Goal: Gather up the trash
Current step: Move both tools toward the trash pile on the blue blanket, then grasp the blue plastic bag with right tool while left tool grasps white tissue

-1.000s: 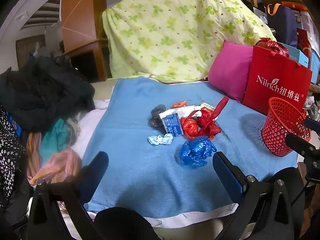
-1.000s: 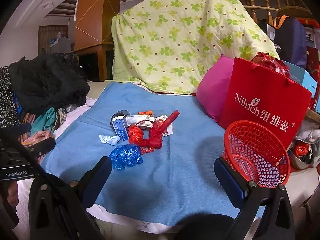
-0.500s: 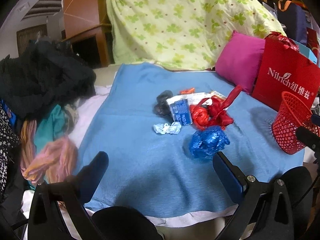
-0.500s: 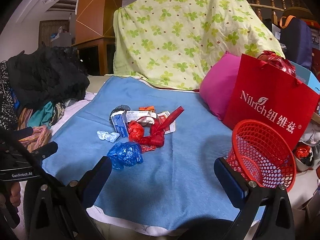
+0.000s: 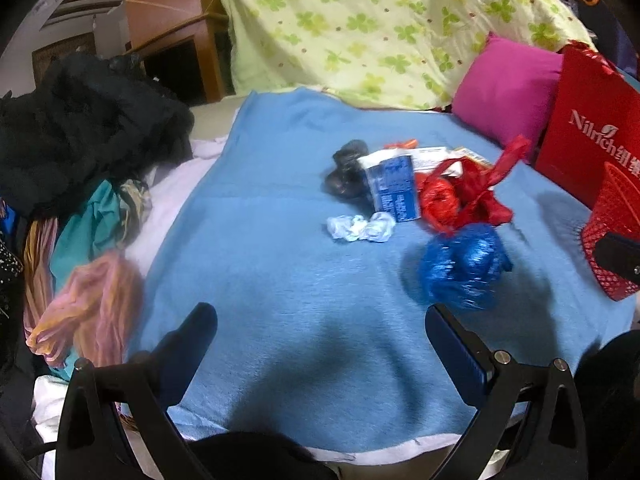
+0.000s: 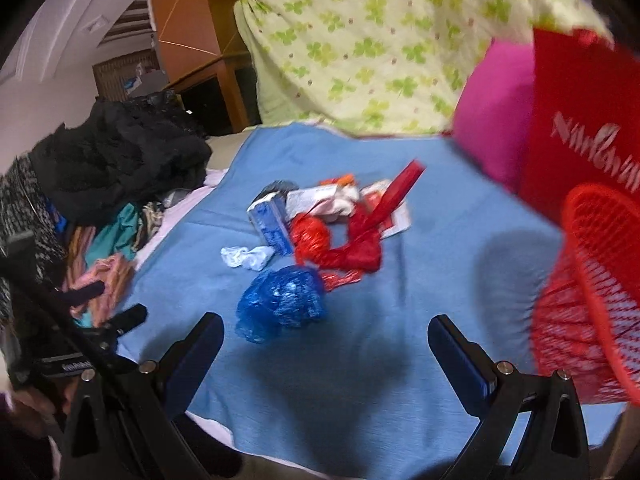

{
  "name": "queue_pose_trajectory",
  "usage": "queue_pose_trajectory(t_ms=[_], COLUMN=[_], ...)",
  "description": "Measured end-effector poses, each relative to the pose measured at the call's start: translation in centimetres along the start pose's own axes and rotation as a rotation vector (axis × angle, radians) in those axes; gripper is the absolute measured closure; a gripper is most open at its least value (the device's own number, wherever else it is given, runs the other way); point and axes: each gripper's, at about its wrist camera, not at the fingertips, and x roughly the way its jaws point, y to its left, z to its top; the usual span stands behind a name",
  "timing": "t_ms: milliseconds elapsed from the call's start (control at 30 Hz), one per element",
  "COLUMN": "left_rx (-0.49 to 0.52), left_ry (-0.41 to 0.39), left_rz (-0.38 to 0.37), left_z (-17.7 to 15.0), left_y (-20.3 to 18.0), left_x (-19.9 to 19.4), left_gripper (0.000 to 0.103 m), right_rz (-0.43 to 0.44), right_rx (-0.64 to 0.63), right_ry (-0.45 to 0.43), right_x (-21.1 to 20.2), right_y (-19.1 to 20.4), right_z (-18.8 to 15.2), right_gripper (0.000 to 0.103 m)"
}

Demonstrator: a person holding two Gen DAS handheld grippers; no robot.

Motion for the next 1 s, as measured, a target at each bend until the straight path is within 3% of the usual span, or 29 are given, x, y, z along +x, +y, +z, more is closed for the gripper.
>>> queue_pose_trajectory(t_ms=[200,333,433,567,800,867,933,1000], left_rx=[-0.039,-0.032,-0.052,-0.013,-0.090,-0.104,-0.095,-0.108], left_ry=[0.019,0.009,0.008,0.013,0.083,0.096,0.154,0.161], left_rz=[0.029,0.040,-0.010,-0.014,-0.160,-0.200,-0.229,-0.281], left_z=[0.8,2.1,3.4,5.1,7.1,7.1,6.8,6.5], left_y=[1.8,2.3,2.4,1.1,-0.4,-0.9,-1.4,-1.5], left_x=[2.6,5.0,6.8,9.9,14.7,16.0,17.4,17.6], left_gripper=[0.000,0.000,0.000,0.000,0.002,0.014,0.043,0.049], right_rz=[0.094,0.122,0.133,0.158,0.187,0.195,0.199,0.198], right_rx=[0.049,0.084,0.129,0.144,0.121,0.106,0.099,0.091], right_ry=[0.040,0.075,0.110,0.185,0.159,0.152,0.141,0.130], right_x=[5.6,9.0,11.6,14.4,14.1,13.6,13.0,12.4], right_y=[0.7,1.0,0.5,0.2,0.3,0.5,0.5,0.2], right_z=[1.0,1.7,1.7,1.4,1.4,1.4,1.4,1.3], right_gripper=[0.000,0.015,0.017,0.039,0.045,0.045,0.045,0.045])
